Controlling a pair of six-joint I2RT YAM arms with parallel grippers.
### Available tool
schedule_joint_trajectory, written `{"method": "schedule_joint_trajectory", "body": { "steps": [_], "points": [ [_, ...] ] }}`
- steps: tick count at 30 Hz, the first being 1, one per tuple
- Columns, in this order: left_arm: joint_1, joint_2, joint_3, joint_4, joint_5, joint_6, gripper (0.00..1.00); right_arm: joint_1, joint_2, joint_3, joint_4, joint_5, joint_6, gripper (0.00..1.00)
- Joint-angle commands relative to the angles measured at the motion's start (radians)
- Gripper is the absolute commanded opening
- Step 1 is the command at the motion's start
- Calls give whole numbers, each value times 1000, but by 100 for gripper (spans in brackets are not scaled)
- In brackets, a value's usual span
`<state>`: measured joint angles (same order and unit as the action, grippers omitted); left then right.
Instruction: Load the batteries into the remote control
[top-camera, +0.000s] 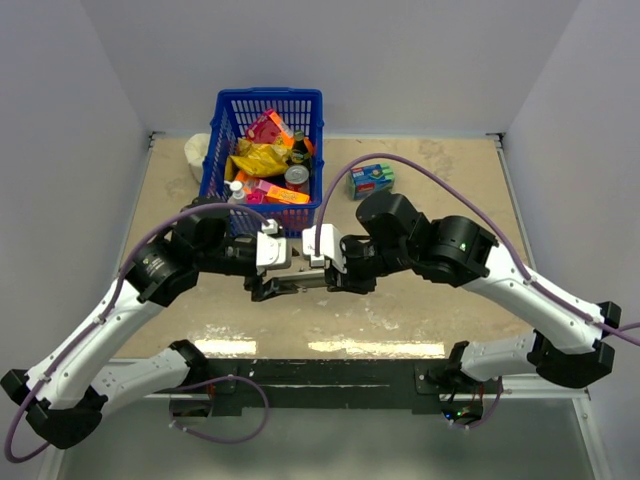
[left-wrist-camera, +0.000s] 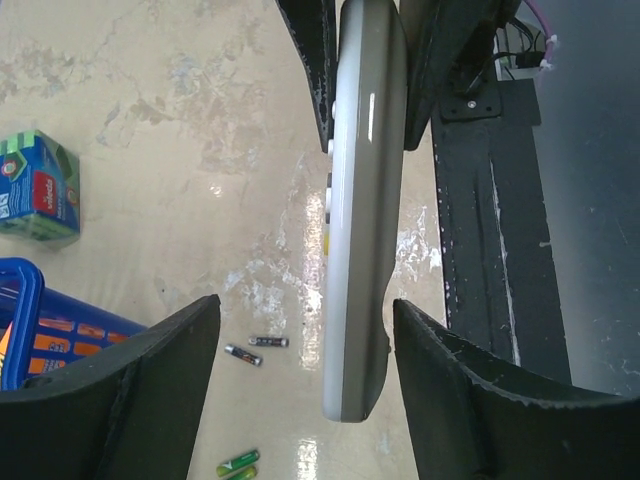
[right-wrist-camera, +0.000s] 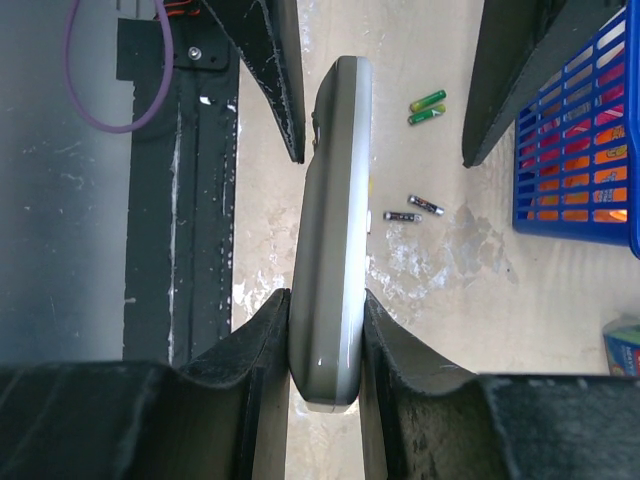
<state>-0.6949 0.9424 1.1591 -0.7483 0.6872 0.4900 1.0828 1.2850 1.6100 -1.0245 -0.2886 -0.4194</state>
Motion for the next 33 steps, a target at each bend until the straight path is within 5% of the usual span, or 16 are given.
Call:
{"method": "schedule_joint_trajectory", "body": {
  "steps": [1,3,6,7,10,15,18,19,22,29,33],
  "points": [
    [0,-19,-15,20,58,-7,72,3,-27,47,30,-46,-42,0],
    [0,-13,-19,24,71,-14,66,3,-19,47,37,-49,-47,0],
    [0,2,-16,6,81,-10,40,3,-3,48,37,-57,-51,0],
    [-2,6,-15,3,81,-4,23,3,2,47,41,-57,-51,0],
    [0,6,-21,3,80,1,0,3,-10,25,87,-26,-41,0],
    [0,-53,-90,148,11,-43,0,2,-78,-39,260,110,25,7],
    [-2,-125,-192,345,-144,-165,0,-15,-131,-85,342,149,99,50],
    [0,-145,-217,392,-165,-219,0,-20,-162,-114,404,202,155,75],
    [0,-198,-314,555,-280,-307,0,-21,-214,-191,568,363,304,98],
    [0,-231,-427,799,-419,-471,0,-21,-283,-295,785,733,781,98],
    [-3,-214,-455,895,-405,-521,0,-21,-280,-347,835,790,973,98]
  ]
}}
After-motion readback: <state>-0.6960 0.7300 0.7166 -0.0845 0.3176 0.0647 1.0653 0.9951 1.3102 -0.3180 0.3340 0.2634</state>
